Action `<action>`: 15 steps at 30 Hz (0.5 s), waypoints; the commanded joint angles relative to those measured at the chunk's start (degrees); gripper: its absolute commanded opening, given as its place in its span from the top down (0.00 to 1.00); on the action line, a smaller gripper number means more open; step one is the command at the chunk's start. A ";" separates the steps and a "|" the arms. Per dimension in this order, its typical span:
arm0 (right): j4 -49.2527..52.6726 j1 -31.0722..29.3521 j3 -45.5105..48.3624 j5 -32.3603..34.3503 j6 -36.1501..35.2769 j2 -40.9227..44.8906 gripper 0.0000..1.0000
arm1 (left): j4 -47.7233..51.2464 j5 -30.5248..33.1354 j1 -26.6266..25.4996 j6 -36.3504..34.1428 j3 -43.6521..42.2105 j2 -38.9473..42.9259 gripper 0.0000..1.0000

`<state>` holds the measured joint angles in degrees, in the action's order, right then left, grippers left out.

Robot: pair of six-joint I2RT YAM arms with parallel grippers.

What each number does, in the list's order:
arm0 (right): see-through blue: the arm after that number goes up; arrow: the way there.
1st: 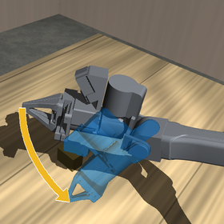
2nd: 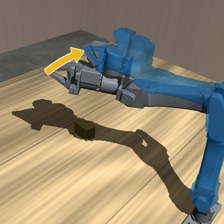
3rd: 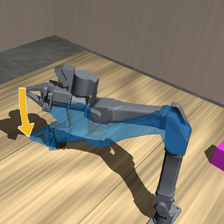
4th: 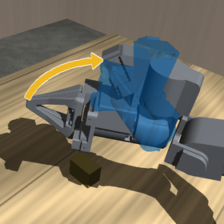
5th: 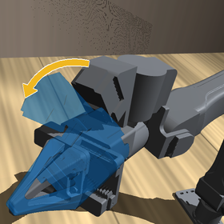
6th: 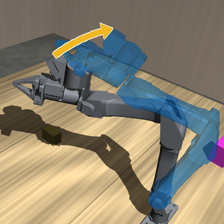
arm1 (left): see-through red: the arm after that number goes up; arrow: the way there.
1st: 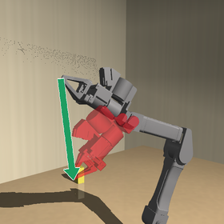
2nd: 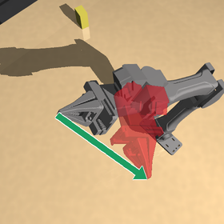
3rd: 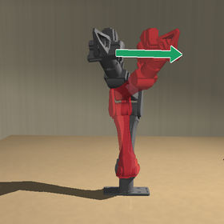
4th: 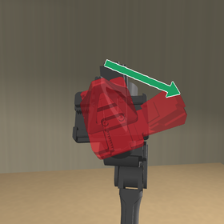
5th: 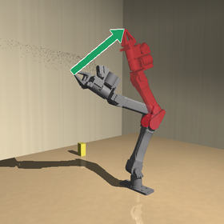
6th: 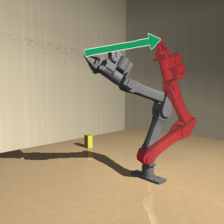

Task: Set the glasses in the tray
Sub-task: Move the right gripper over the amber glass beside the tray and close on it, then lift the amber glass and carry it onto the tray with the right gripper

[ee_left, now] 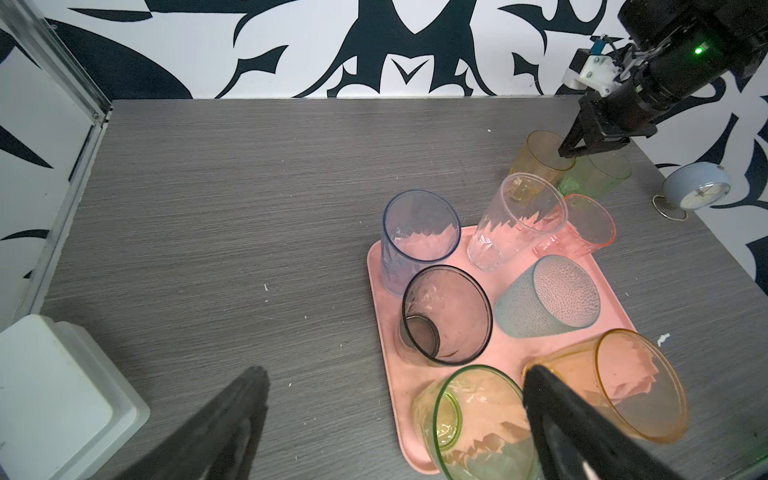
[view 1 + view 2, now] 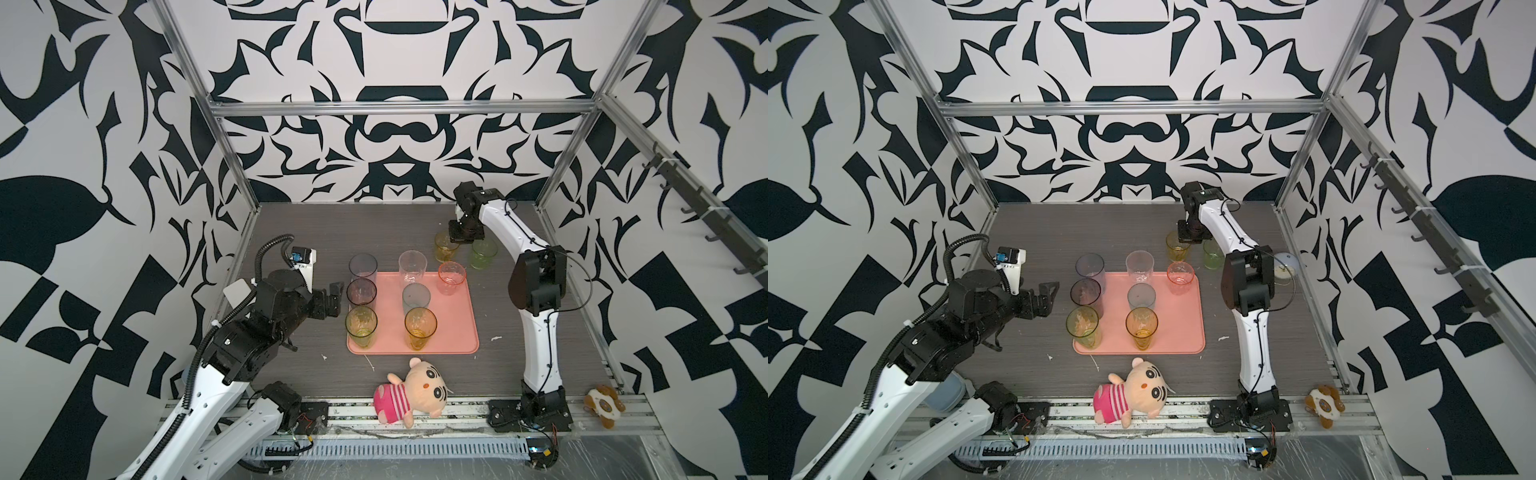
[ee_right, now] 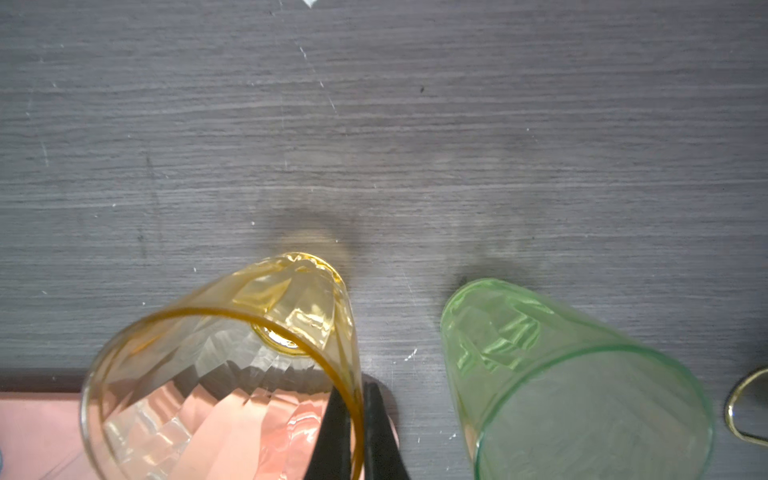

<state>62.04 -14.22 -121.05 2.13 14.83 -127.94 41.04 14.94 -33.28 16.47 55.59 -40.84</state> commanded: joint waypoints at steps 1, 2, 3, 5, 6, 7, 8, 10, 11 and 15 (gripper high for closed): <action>2.69 0.19 -2.81 0.58 -0.37 6.74 1.00 | 0.17 -0.53 0.32 0.41 -1.12 0.54 0.01; 3.26 0.22 -3.15 0.76 -0.34 7.27 1.00 | 0.19 -0.53 0.32 0.41 -1.10 0.58 0.01; 4.00 0.18 -3.39 1.00 -0.36 7.93 1.00 | 0.18 -0.53 0.32 0.41 -1.10 0.58 0.00; 5.02 0.23 -3.64 1.47 -0.33 9.33 1.00 | 0.16 -0.56 0.32 0.41 -1.10 0.51 0.01; 5.45 0.22 -3.58 1.52 -0.39 10.10 1.00 | 0.13 -0.65 0.32 0.43 -1.10 0.47 0.01; 5.90 0.19 -3.56 1.56 -0.36 10.91 1.00 | 0.11 -0.62 0.38 0.41 -1.05 0.49 0.00; 6.34 0.19 -3.57 1.65 -0.29 11.57 1.00 | 0.14 -0.66 0.36 0.41 -1.04 0.44 0.01; 7.08 0.14 -3.33 1.39 -0.03 13.27 1.00 | 0.18 -0.76 0.49 0.41 -1.02 0.45 0.01; 7.42 0.16 -3.12 1.30 0.09 14.05 1.00 | 0.15 -0.87 0.49 0.41 -1.03 0.45 0.00; 8.40 0.07 -1.29 1.65 0.66 18.10 1.00 | 0.06 -0.88 0.58 0.49 -1.09 0.72 0.01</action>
<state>68.53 -14.22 -121.99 2.87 14.90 -113.86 41.04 14.66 -32.99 16.49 55.59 -40.82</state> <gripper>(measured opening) 0.049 0.994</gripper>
